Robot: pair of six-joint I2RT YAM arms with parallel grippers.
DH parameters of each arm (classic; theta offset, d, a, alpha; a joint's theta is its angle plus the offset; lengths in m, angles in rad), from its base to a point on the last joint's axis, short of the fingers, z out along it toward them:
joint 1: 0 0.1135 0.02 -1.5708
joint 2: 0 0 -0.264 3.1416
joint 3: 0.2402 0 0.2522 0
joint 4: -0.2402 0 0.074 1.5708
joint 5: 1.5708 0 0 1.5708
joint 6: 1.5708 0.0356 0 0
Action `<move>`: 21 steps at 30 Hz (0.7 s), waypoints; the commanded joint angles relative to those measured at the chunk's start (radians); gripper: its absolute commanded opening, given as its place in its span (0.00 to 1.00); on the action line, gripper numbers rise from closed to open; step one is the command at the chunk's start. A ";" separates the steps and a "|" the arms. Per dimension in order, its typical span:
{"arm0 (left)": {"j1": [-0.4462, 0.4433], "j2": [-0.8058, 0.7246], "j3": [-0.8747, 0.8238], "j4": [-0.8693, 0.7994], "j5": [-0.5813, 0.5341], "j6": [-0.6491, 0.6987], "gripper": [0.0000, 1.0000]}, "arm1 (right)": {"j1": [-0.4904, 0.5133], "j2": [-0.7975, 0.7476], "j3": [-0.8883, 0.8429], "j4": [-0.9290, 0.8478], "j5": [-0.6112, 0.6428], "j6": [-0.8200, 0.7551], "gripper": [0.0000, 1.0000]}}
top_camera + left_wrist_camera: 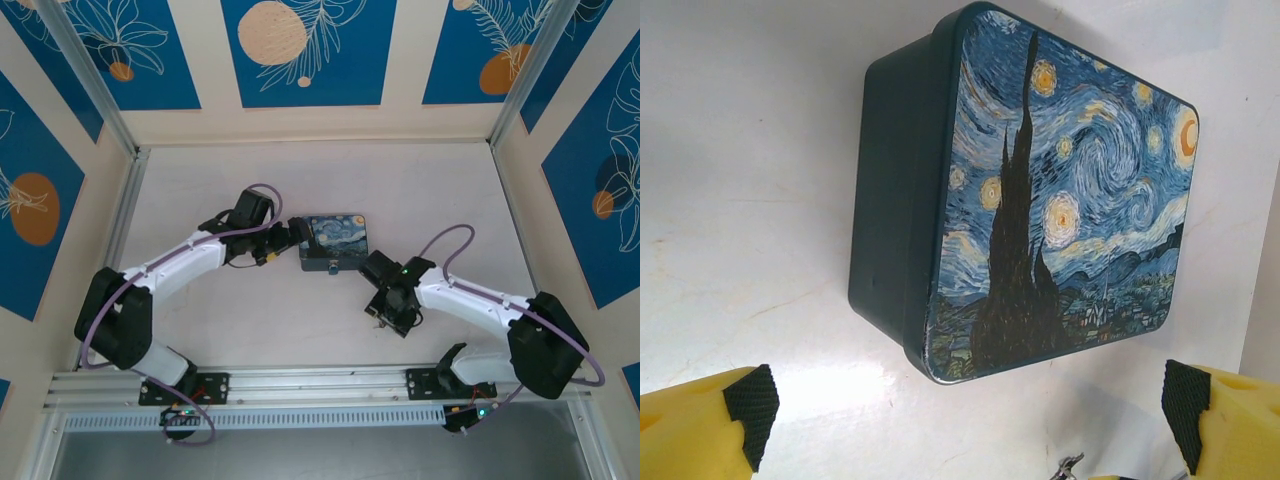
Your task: Unlock a padlock with a key
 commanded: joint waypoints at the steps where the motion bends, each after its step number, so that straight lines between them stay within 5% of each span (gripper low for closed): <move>1: -0.016 0.017 0.023 0.023 0.024 0.003 1.00 | -0.007 -0.028 -0.038 0.001 -0.037 0.251 0.60; 21: -0.016 0.076 0.046 0.065 0.086 0.021 1.00 | -0.028 0.163 0.050 0.035 -0.035 0.287 0.54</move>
